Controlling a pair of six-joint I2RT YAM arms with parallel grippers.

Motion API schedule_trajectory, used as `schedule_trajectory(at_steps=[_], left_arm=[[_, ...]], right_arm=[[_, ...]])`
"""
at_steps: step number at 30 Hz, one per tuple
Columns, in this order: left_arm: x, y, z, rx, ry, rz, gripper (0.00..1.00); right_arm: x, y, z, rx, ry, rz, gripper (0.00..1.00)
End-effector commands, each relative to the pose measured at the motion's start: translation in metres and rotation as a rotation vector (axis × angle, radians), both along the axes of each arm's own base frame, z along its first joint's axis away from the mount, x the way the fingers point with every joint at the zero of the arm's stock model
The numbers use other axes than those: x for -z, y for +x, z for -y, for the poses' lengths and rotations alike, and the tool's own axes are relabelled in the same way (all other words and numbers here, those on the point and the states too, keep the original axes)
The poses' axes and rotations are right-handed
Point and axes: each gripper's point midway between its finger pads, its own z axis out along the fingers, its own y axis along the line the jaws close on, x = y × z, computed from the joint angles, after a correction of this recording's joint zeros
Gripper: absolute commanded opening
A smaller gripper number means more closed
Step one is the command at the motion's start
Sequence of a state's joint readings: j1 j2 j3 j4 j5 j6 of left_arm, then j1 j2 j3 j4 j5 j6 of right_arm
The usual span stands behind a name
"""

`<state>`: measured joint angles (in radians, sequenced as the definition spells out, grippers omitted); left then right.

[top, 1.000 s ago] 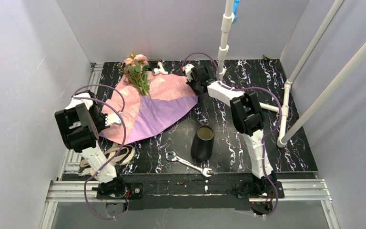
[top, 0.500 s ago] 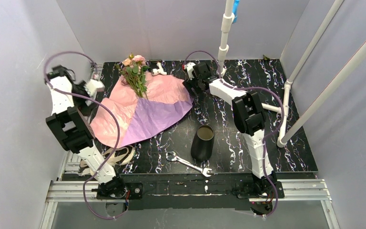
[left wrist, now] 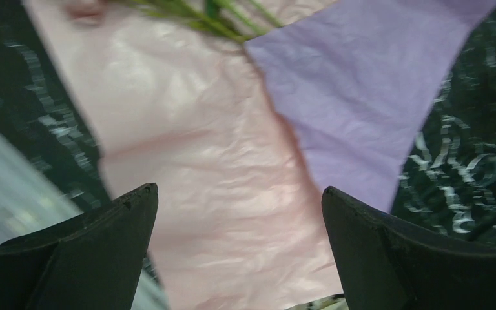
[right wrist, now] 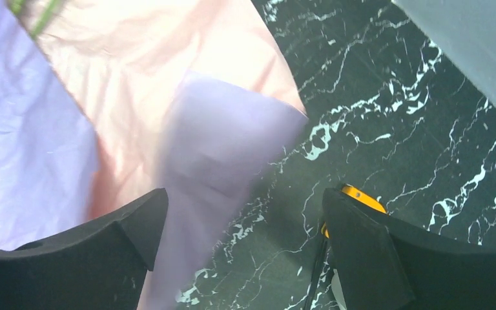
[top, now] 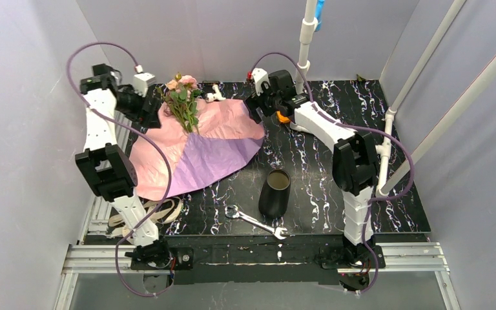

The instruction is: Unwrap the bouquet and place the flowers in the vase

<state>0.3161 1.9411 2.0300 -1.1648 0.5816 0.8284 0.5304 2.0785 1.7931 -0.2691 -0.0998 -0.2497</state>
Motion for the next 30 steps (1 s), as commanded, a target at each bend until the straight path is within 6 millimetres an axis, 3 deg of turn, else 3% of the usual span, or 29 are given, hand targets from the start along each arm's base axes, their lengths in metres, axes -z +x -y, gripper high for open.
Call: schedule_trajectory(at_steps=[1, 7, 13, 15, 18, 24, 26, 30], left_arm=[[0.012, -0.004, 0.064, -0.073, -0.232, -0.126, 0.96], [0.044, 0.008, 0.103, -0.165, -0.348, -0.252, 0.92], [0.081, 0.017, 0.115, -0.255, -0.383, -0.362, 0.9], [0.096, 0.019, 0.115, -0.286, -0.375, -0.399, 0.9], [0.114, 0.02, 0.115, -0.295, -0.329, -0.416, 0.91], [0.14, 0.022, 0.122, -0.29, -0.289, -0.466, 0.89], [0.142, 0.016, 0.131, -0.259, -0.308, -0.496, 0.82], [0.134, 0.004, 0.152, -0.188, -0.365, -0.52, 0.53]], right_arm=[[-0.053, -0.011, -0.017, -0.1, 0.122, 0.094, 0.98], [-0.063, -0.017, -0.025, -0.171, 0.144, 0.114, 0.92], [-0.031, -0.013, -0.038, -0.219, 0.114, 0.037, 0.62], [-0.017, -0.01, -0.037, -0.221, 0.077, 0.008, 0.57], [-0.005, -0.007, -0.033, -0.227, 0.032, 0.0, 0.55], [-0.001, -0.011, -0.028, -0.228, 0.029, -0.021, 0.55], [0.001, -0.009, -0.025, -0.211, 0.032, -0.041, 0.55], [0.001, -0.008, -0.018, -0.206, 0.049, -0.076, 0.55]])
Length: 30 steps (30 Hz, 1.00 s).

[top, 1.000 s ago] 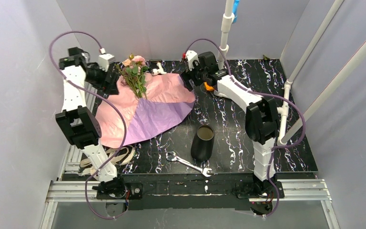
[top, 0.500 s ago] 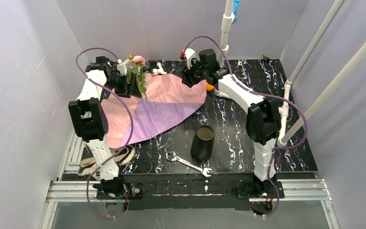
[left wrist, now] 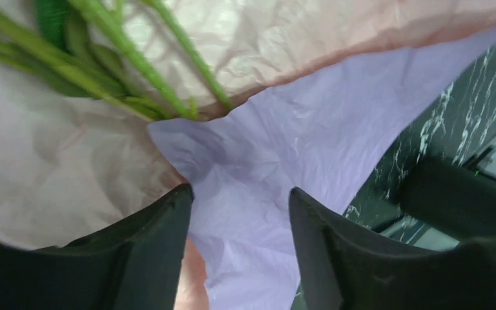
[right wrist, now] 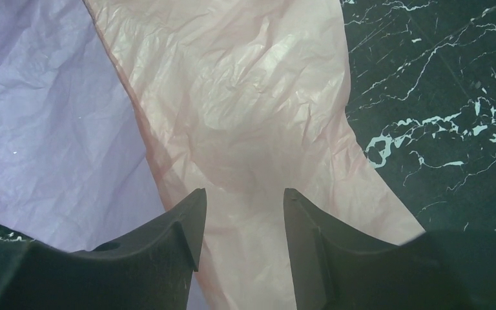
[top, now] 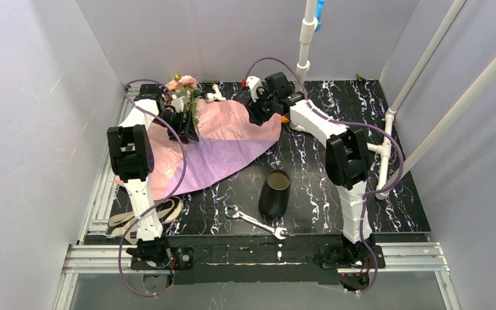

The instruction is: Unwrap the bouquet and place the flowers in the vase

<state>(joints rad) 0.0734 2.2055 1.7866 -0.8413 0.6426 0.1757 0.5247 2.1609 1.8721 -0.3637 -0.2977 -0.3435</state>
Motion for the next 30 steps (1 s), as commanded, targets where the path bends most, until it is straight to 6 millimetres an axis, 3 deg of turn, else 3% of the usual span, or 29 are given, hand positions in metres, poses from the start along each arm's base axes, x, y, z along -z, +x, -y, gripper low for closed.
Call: schedule_trajectory(at_steps=[1, 4, 8, 12, 15, 16, 18, 22, 24, 30], left_arm=[[-0.019, -0.013, 0.027, 0.075, -0.095, 0.011, 0.48], [-0.033, -0.017, 0.033, 0.106, -0.118, 0.048, 0.31], [-0.067, -0.025, 0.041, 0.184, -0.159, 0.169, 0.0], [-0.088, -0.047, 0.043, 0.273, -0.148, 0.268, 0.0], [-0.084, -0.059, 0.033, 0.27, -0.056, 0.284, 0.0], [-0.08, -0.057, 0.026, 0.225, -0.021, 0.273, 0.02], [-0.074, -0.052, 0.014, 0.131, -0.011, 0.233, 0.26], [-0.055, -0.039, -0.007, -0.032, 0.007, 0.117, 0.52], [-0.04, -0.036, -0.017, -0.051, 0.046, 0.085, 0.58], [-0.001, -0.036, -0.023, -0.036, 0.077, -0.018, 0.6]], right_arm=[[-0.023, 0.007, 0.006, -0.002, 0.048, -0.006, 0.56], [-0.024, 0.003, 0.006, -0.017, 0.063, -0.028, 0.57], [-0.028, 0.0, 0.004, -0.035, 0.079, -0.033, 0.6], [-0.029, -0.003, 0.001, -0.052, 0.094, -0.043, 0.61], [-0.028, -0.007, 0.0, -0.067, 0.099, -0.056, 0.62], [-0.028, -0.008, 0.0, -0.071, 0.101, -0.06, 0.62], [-0.028, -0.01, 0.0, -0.077, 0.103, -0.067, 0.62], [-0.027, -0.013, 0.0, -0.079, 0.103, -0.072, 0.63], [-0.028, -0.013, 0.001, -0.079, 0.1, -0.07, 0.63], [-0.025, -0.014, 0.005, -0.077, 0.078, -0.072, 0.63]])
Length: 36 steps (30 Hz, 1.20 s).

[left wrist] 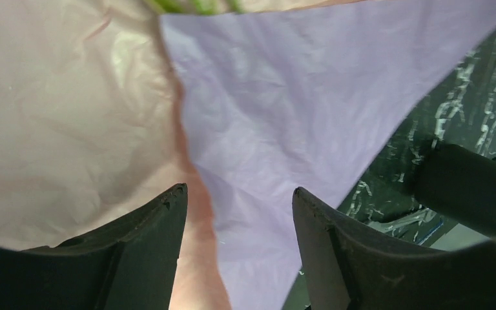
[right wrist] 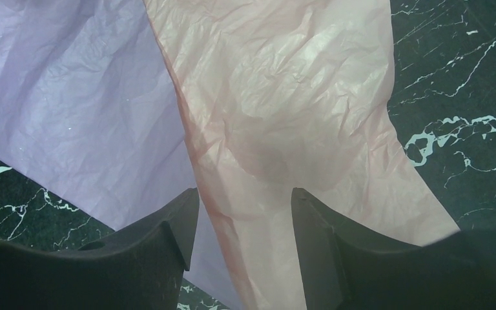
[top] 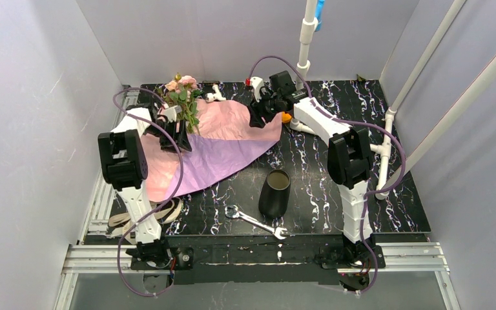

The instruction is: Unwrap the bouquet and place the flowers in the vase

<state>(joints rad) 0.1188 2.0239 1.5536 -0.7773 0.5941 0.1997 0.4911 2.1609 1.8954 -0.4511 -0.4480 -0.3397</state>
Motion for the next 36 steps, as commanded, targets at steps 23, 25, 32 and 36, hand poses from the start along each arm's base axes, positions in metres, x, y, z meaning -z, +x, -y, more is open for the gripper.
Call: schedule_trajectory(at_steps=[23, 25, 32, 36], left_arm=[[-0.118, -0.077, 0.042, 0.757, -0.102, 0.587, 0.0], [-0.111, -0.131, 0.043, 0.987, -0.04, 0.702, 0.0], [-0.076, -0.222, 0.054, 1.422, -0.063, 0.785, 0.0], [-0.061, -0.246, 0.061, 1.559, -0.076, 0.845, 0.0]], right_arm=[[-0.002, -0.002, 0.002, -0.042, 0.006, 0.021, 0.63], [0.005, -0.019, 0.003, -0.113, 0.001, 0.005, 0.63], [0.029, -0.058, 0.009, -0.291, -0.026, -0.071, 0.6], [0.037, -0.068, 0.013, -0.339, -0.049, -0.084, 0.58]])
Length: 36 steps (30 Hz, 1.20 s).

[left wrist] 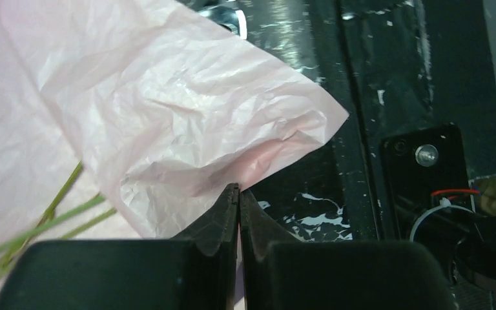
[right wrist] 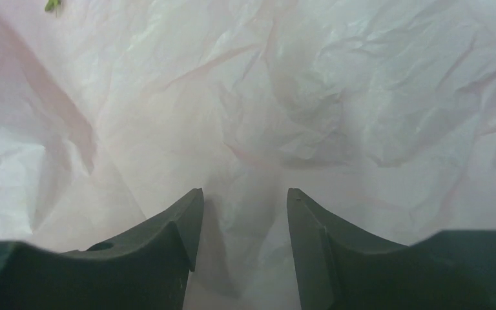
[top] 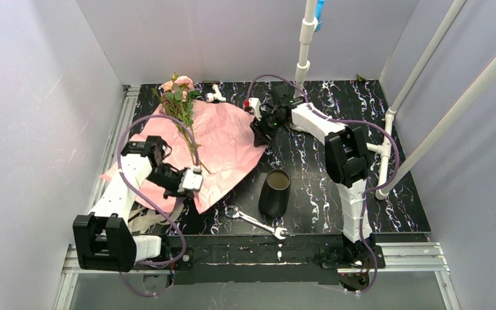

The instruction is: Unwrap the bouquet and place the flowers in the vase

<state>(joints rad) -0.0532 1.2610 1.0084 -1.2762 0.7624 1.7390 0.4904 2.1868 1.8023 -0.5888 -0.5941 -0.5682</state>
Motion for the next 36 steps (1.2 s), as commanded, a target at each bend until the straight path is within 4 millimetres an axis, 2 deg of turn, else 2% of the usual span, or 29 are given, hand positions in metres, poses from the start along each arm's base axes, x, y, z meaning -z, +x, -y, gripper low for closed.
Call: schedule_trajectory(at_steps=[1, 2, 3, 4, 5, 9, 12, 14, 16, 18, 21, 23, 26, 28, 33, 35, 36], left_arm=[[0.006, -0.028, 0.01, 0.216, -0.021, 0.115, 0.02], [0.004, -0.028, 0.014, 0.205, -0.03, 0.117, 0.14], [0.0, -0.027, 0.018, 0.187, -0.044, 0.117, 0.4], [-0.006, -0.024, 0.022, 0.159, -0.056, 0.116, 0.61], [-0.013, -0.022, 0.024, 0.115, -0.066, 0.094, 0.73], [-0.058, -0.005, 0.036, -0.067, -0.12, 0.013, 0.83], [-0.091, 0.01, 0.042, -0.153, -0.157, 0.003, 0.86], [-0.109, 0.031, 0.046, -0.258, -0.178, 0.0, 0.86], [-0.11, 0.055, 0.047, -0.351, -0.171, -0.025, 0.86], [-0.092, 0.065, 0.043, -0.358, -0.12, -0.058, 0.85], [-0.047, 0.076, 0.034, -0.343, -0.023, -0.054, 0.83], [-0.011, 0.074, 0.029, -0.312, 0.067, -0.011, 0.83], [0.035, 0.06, 0.028, -0.239, 0.18, 0.02, 0.82], [0.057, 0.053, 0.027, -0.2, 0.243, 0.034, 0.81], [0.091, 0.048, 0.019, -0.179, 0.361, 0.042, 0.83], [0.089, 0.055, 0.015, -0.228, 0.397, 0.031, 0.83], [0.083, 0.059, 0.015, -0.252, 0.404, 0.028, 0.83]], right_arm=[[-0.015, -0.019, 0.004, -0.114, 0.016, 0.018, 0.58], [-0.013, -0.023, 0.005, -0.131, 0.007, 0.017, 0.57], [-0.01, -0.026, 0.007, -0.145, -0.005, 0.016, 0.57], [-0.006, -0.029, 0.009, -0.156, -0.018, 0.015, 0.57], [-0.002, -0.031, 0.012, -0.165, -0.031, 0.013, 0.57], [0.017, -0.041, 0.022, -0.194, -0.083, 0.002, 0.56], [0.029, -0.044, 0.028, -0.209, -0.12, -0.01, 0.56], [0.037, -0.046, 0.032, -0.211, -0.142, -0.023, 0.56], [0.042, -0.046, 0.034, -0.21, -0.154, -0.029, 0.56], [0.043, -0.045, 0.033, -0.206, -0.155, -0.034, 0.56], [0.04, -0.041, 0.031, -0.188, -0.152, -0.033, 0.56], [0.036, -0.038, 0.03, -0.176, -0.148, -0.031, 0.56], [0.031, -0.036, 0.027, -0.146, -0.138, -0.043, 0.57], [0.029, -0.036, 0.026, -0.133, -0.132, -0.05, 0.57], [0.031, -0.035, 0.028, -0.121, -0.14, -0.058, 0.57], [0.028, -0.033, 0.027, -0.111, -0.136, -0.056, 0.57], [0.025, -0.031, 0.027, -0.11, -0.133, -0.05, 0.57]])
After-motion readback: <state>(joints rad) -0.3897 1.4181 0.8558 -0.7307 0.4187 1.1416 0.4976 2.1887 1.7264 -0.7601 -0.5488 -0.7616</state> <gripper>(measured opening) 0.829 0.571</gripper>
